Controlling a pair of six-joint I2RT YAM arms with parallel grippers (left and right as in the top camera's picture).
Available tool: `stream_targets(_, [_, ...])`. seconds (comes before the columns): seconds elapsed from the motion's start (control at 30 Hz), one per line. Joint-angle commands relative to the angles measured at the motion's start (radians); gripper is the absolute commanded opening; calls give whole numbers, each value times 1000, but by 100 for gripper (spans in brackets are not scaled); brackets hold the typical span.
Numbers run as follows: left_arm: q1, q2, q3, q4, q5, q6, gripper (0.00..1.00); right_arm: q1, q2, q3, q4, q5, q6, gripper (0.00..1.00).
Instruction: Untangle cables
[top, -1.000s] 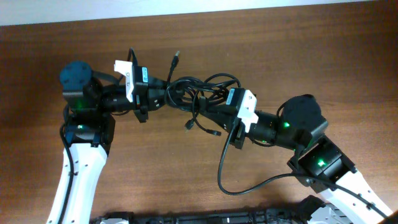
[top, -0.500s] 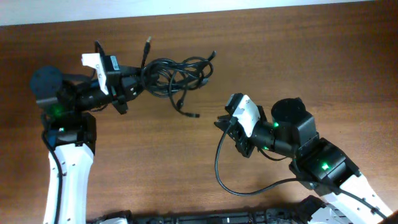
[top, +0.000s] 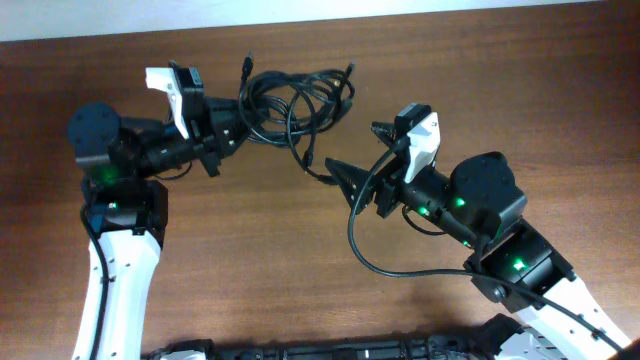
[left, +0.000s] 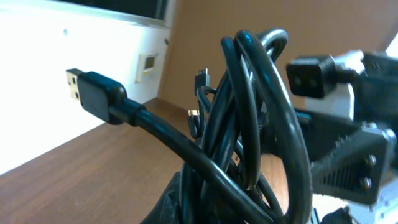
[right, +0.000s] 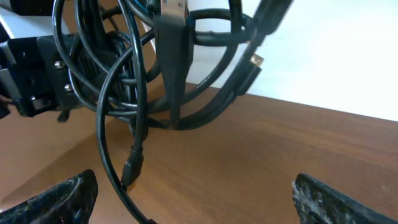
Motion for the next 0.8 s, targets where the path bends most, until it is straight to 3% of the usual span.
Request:
stream_targets(0.0, [-4,-8,20,7,-18,-96,0,5,2,7,39,99,20,99])
stream_targets(0.23, [-65,-8,20,26,6,-95,0,5,9,7,79,101,19,99])
stream_targets(0.33, [-95,-8,20,40,10,-96,0,4,50,7,21,271,19,99])
stream_targets(0.47, [-95,-8,20,41,34,-96,0,3,78,7,22,301,19,99])
stream_targets(0.77, [-95,-8,20,41,89,-73,0,4,80,7,90,174,20,99])
